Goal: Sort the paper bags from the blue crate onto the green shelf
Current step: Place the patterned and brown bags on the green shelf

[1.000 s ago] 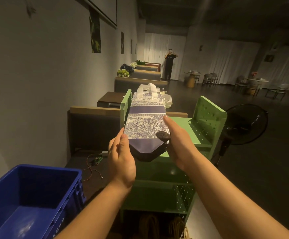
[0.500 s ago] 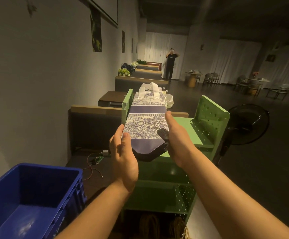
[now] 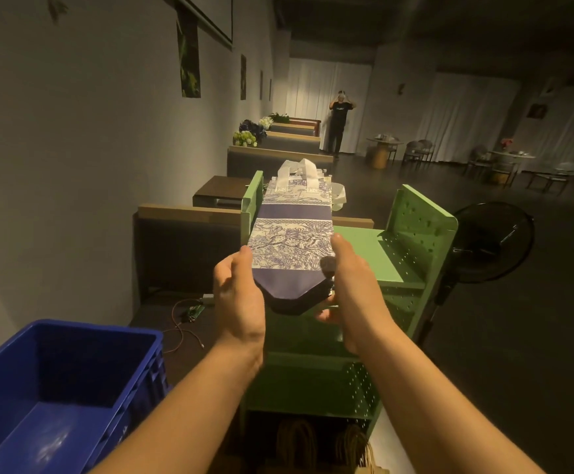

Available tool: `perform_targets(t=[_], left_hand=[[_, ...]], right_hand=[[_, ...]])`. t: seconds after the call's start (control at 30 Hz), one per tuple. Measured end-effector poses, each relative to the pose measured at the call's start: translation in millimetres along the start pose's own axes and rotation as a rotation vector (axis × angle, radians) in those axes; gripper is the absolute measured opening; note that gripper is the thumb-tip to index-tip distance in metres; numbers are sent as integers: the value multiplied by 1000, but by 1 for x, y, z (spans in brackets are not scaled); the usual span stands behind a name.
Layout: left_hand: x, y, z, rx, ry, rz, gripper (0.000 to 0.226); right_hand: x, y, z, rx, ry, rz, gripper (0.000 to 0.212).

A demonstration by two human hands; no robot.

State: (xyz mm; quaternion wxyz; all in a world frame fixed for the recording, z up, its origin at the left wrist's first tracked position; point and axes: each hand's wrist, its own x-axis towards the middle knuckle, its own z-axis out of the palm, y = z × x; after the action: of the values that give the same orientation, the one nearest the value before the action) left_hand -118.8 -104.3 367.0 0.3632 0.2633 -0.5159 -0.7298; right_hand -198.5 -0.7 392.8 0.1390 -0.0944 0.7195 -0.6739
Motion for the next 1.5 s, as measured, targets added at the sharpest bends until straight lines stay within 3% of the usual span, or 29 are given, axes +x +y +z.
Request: perform_targets(t=[0.1,0.2,0.37,0.47,0.5,0.6,0.7,0.77,0.97,1.17,1.3,1.37,1.43,1.5], left_hand=[[0,-3,3,29,22,15,11],[-1,-5,2,14,25,39,10],[-5,-9,-2,2,-11,54,19],[-7,-6,-2,-33,11,97,32],[-7,-6,-2,-32,14,123,39],[-9,-10,0,-46,-33,198,44],[-10,-16,1,-38,-49,217,39],[-11,-18,0,-36,-48,235,41],[-13,-21,-2,-80,-112,260,50],[-11,-23,-3,-58,-73,322,53],[-10,-23,-3,-24,-68,332,43],[-13,-22,-4,-20,-96,319,37],[-14,-26,-11,-20,-127,309,48],[-14,-31,-22,-38,-182,279,67]], right_hand=[[-2,-3,4,-54,-38,-8,35],[-7,0,3,-68,-57,11,24],[-12,5,1,-104,-38,-15,33],[-11,7,3,-66,55,-134,67],[-13,6,4,-67,76,-196,69],[-14,6,8,-29,31,-270,63],[-15,7,6,99,-53,-260,33],[-13,10,3,110,-88,-262,27],[-11,12,0,105,-140,-275,37],[-14,12,0,145,-108,-223,48],[-13,14,2,135,-102,-236,30],[-12,17,1,158,-45,-253,45],[-9,25,-1,163,81,-296,65],[-9,34,-3,150,172,-309,71]])
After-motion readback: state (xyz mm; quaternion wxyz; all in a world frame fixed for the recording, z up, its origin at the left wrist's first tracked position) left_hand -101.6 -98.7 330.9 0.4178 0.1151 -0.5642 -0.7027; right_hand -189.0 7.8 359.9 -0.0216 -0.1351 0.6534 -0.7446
